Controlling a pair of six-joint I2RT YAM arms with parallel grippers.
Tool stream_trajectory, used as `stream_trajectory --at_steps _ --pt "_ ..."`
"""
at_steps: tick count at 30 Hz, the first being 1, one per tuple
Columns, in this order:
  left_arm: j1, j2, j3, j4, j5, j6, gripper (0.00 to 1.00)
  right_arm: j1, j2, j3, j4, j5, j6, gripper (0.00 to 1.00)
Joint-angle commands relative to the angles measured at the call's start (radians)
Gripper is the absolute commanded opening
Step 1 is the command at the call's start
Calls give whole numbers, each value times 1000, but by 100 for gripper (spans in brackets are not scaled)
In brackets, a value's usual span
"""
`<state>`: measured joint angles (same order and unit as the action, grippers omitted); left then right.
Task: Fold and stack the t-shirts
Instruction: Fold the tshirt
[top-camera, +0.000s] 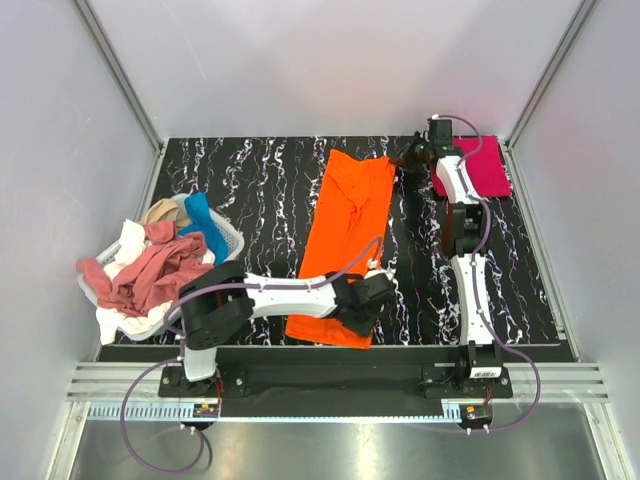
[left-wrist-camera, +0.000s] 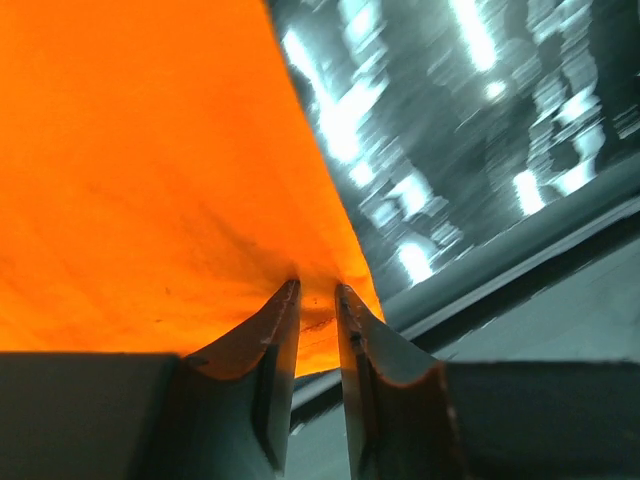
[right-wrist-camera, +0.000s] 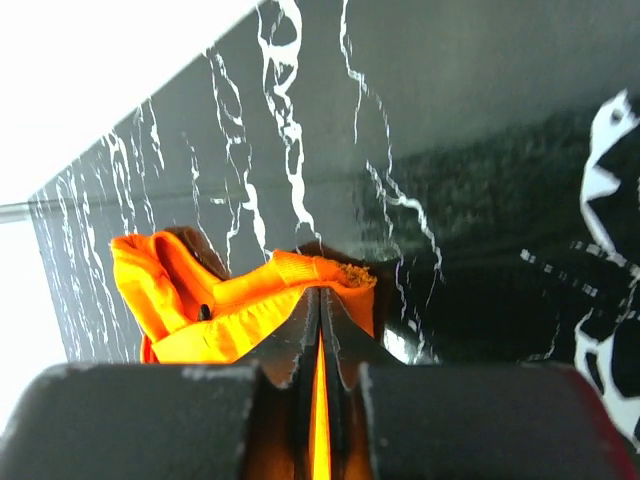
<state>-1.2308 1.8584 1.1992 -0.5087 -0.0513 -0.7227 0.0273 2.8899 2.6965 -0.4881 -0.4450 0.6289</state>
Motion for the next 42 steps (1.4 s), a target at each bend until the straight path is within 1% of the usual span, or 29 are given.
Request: stream_trajectory --at_steps 1,4,7,8,9,11,12,13,16,17,18,19,20,21,22,23,24,25,26,27,29,30,32,36,39,42 --pt "-4 68 135 19 36 58 28 -13 28 78 48 20 18 8" --pt "-4 108 209 16 82 72 29 -21 -15 83 71 31 12 13" --pt "-3 140 255 16 111 80 31 -21 -90 89 98 35 11 22" --pt "-1 148 266 16 117 81 31 -53 -113 91 100 37 3 25" --pt "1 166 287 18 123 85 31 -56 -163 88 100 37 0 30" --pt "13 186 312 19 146 86 31 -66 -223 43 98 37 -18 34" --pt "17 200 339 21 154 91 31 -67 -292 17 97 38 -26 38" --pt "27 208 356 19 163 94 31 -69 -328 -47 92 43 -31 41" --pt "60 158 399 3 176 109 32 -75 -466 -176 2 55 -32 43" --pt "71 127 398 -11 160 118 32 -69 -498 -216 -57 49 -31 43" --pt "106 52 383 -23 153 124 32 -60 -565 -312 -87 37 -34 41" --pt "129 9 363 -45 145 127 32 -49 -601 -370 -124 52 -38 40" --pt "155 -83 305 -53 146 140 32 -37 -636 -430 -188 72 -37 37" --pt "218 -128 268 -62 151 147 33 12 -712 -581 -191 89 -50 31" --pt "252 -174 231 -86 140 157 33 37 -751 -656 -188 100 -57 26" --pt "287 -250 156 -103 137 173 33 66 -815 -722 -185 115 -64 21" --pt "365 -286 122 -119 136 186 33 116 -845 -841 -182 153 -69 17" --pt "405 -318 87 -141 142 195 33 144 -869 -893 -163 167 -67 12" --pt "442 -382 18 -146 146 212 33 161 -898 -940 -149 175 -64 11" --pt "511 -415 -15 -146 152 219 34 187 -908 -1010 -139 183 -63 10" --pt "560 -494 -96 -148 162 239 34 204 -919 -1078 -86 181 -43 9" --pt "597 -514 -116 -148 163 243 36 220 -919 -1143 -60 171 -32 9" --pt "623 -556 -165 -152 179 253 36 232 -903 -1188 -21 178 -25 7" --pt "652 -588 -243 -157 173 235 37 255 -871 -1254 -12 195 -58 6" --pt "653 -604 -306 -131 177 210 40 258 -842 -1259 -12 233 -116 6" --pt "653 -623 -368 -99 205 186 42 255 -790 -1219 -15 284 -176 6"
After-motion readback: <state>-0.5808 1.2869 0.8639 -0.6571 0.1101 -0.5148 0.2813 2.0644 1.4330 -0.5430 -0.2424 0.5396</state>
